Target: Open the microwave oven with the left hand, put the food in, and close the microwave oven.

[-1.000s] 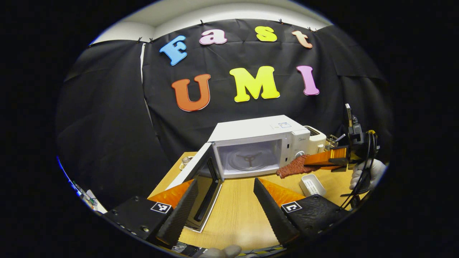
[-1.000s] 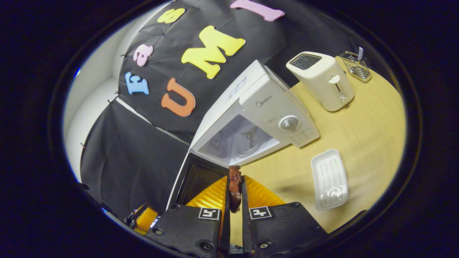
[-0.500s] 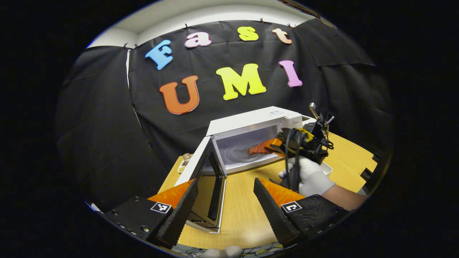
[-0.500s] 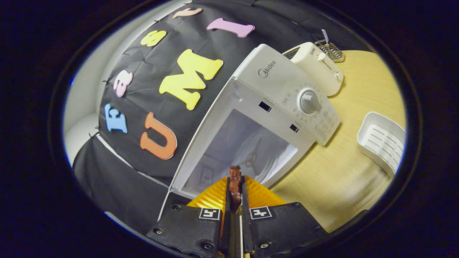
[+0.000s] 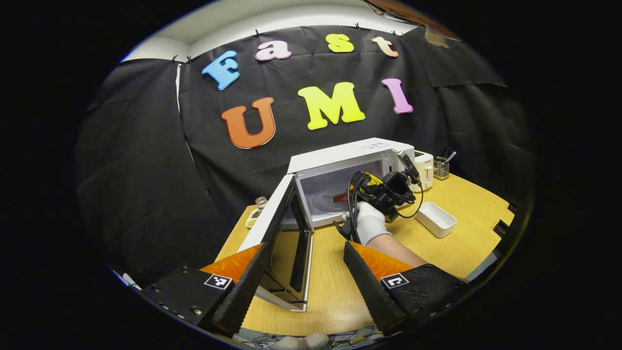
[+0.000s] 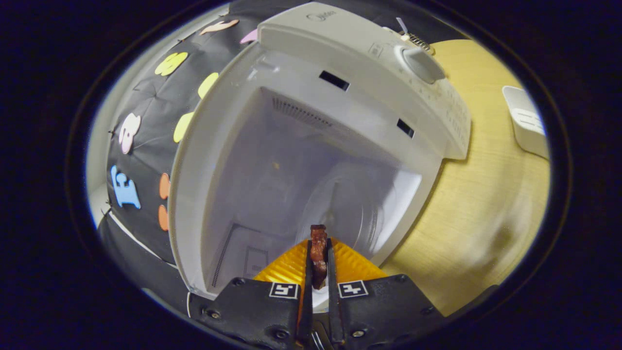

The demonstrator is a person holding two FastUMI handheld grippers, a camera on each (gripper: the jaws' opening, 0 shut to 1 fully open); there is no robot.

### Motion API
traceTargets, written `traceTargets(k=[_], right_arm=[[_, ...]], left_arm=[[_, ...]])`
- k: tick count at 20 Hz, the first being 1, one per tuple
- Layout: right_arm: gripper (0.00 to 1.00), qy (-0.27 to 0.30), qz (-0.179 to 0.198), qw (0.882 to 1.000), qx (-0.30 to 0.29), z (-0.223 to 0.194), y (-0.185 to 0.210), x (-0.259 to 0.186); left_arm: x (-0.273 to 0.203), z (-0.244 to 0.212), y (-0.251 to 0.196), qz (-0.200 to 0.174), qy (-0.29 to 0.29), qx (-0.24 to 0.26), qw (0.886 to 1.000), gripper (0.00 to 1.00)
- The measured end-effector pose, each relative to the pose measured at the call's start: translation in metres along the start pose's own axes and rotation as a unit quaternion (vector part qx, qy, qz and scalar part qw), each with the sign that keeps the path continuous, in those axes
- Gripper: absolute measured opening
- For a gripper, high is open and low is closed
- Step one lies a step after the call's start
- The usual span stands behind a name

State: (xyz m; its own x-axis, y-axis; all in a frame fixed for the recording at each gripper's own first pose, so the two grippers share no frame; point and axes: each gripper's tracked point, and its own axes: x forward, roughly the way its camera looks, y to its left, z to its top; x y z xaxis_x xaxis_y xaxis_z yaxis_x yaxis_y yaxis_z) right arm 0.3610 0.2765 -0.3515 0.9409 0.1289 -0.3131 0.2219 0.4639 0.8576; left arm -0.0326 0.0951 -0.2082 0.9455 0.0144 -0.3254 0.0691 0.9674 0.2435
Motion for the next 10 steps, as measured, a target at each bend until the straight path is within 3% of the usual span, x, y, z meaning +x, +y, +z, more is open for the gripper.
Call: traceTargets(k=[6,7,8,10], right_arm=[[0.22,-0.018,-0.010,0.996,-0.082,-0.001,-0.014,0.023],[0.25,-0.023,-0.015,0.994,-0.103,0.000,-0.018,0.023],[0.19,-0.030,-0.020,0.992,-0.123,0.004,-0.018,0.022],[0.24,-0.041,-0.045,0.980,-0.188,0.009,-0.022,0.021]], left_arm=[[0.006,-0.003,-0.001,-0.005,0.008,-0.010,1.000,0.95],[0.009,-0.006,-0.001,-0.007,0.012,-0.014,1.000,0.95],[0.010,-0.006,0.001,-0.004,0.015,-0.018,1.000,0.96],[0.013,-0.005,0.000,-0.005,0.017,-0.022,1.000,0.95]])
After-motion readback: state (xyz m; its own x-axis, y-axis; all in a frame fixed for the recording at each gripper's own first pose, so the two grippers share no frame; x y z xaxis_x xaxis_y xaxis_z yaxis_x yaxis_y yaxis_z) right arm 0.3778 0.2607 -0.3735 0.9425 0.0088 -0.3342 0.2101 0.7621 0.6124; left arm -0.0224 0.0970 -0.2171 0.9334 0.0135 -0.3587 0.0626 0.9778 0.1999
